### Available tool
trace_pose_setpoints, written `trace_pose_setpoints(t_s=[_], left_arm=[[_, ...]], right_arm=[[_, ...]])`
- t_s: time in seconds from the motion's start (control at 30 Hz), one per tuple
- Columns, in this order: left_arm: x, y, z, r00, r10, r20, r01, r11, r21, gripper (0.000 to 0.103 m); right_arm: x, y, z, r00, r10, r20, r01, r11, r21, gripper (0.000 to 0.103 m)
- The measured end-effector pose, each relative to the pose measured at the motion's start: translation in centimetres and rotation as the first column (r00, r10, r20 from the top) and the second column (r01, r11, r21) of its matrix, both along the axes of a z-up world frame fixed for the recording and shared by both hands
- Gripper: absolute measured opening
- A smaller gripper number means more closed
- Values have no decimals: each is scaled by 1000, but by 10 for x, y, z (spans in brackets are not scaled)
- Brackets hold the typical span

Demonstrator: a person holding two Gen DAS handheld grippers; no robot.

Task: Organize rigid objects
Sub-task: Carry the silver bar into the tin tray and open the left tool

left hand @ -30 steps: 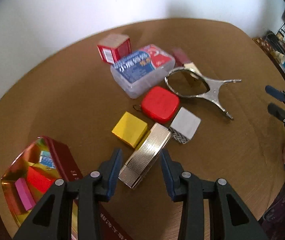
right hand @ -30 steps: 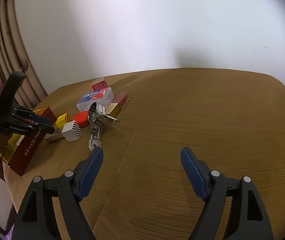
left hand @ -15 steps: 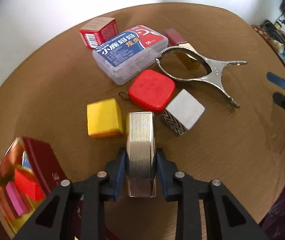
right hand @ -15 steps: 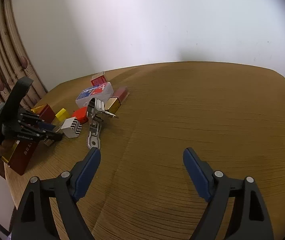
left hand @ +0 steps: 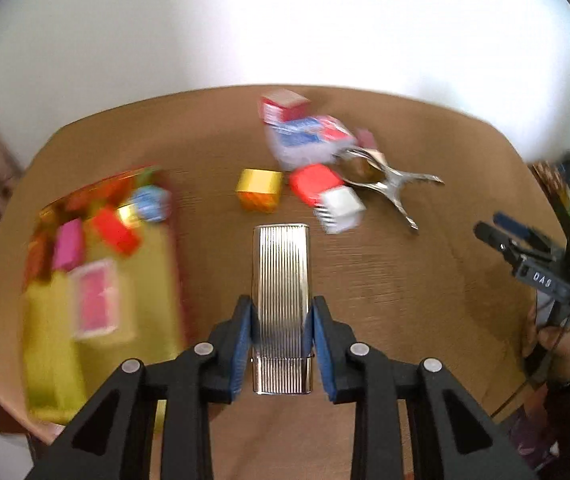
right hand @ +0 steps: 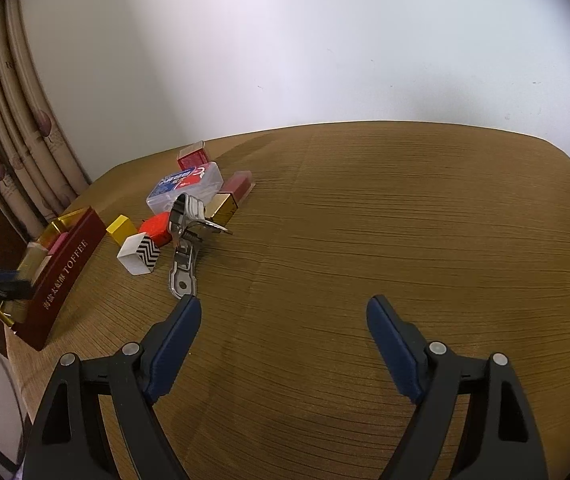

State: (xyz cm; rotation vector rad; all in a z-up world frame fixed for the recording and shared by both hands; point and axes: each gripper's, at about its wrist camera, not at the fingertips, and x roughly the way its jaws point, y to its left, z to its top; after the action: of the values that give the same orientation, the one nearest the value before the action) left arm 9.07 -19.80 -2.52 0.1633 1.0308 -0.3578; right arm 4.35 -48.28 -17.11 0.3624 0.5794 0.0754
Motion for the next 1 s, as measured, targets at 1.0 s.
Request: trace_pose_setpoints(t_s=[1.0], left_arm=[[81,170,-51,966,257,6,-252,943,219,32]], right_arm=[[15,9,-5,998,-8,-68,4,998,-57,83]])
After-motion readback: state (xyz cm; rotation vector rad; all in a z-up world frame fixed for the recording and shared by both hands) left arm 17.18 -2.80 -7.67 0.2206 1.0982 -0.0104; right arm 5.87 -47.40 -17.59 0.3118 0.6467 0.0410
